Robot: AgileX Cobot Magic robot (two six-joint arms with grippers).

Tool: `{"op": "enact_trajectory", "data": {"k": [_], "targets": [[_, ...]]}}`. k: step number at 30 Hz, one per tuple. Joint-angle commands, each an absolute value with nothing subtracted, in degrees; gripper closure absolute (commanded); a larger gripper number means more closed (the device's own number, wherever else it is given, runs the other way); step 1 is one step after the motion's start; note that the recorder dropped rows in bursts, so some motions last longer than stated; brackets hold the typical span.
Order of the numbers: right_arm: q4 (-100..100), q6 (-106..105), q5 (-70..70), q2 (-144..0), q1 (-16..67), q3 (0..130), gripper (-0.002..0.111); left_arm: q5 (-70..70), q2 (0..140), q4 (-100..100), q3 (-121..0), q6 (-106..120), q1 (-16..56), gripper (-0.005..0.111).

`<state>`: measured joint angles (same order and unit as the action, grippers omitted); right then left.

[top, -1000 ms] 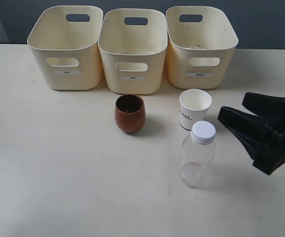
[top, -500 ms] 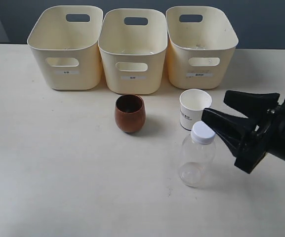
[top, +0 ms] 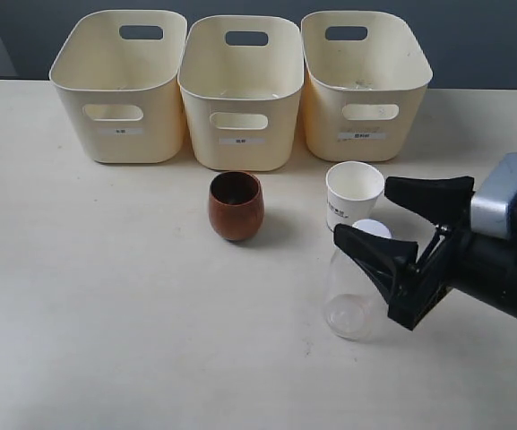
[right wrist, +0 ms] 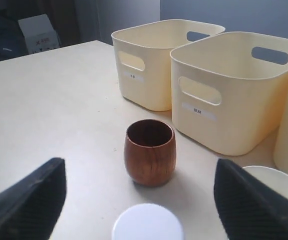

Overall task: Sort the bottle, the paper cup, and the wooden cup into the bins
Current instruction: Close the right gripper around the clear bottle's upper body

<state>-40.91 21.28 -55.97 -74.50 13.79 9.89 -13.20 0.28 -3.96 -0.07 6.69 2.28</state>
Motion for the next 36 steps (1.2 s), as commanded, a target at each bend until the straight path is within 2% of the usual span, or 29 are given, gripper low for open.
{"op": "enact_trajectory", "data": {"k": [1, 30, 33, 36], "targets": [[-40.04, 18.98, -55.82, -75.70, 14.45, 10.12, 0.031, -12.91, 0.00, -3.96, 0.00, 6.58, 2.47, 0.107], [-35.41, 16.03, -59.75, -91.23, 14.45, 10.61, 0.032, -12.84, 0.00, -3.96, 0.00, 6.58, 2.47, 0.107], [-35.20, 16.03, -61.42, -91.68, 14.45, 10.61, 0.040, -12.84, 0.00, -3.96, 0.00, 6.58, 2.47, 0.107], [-35.20, 16.03, -62.34, -91.68, 14.45, 10.61, 0.058, -12.84, 0.00, -3.96, 0.00, 6.58, 2.47, 0.107]]}}
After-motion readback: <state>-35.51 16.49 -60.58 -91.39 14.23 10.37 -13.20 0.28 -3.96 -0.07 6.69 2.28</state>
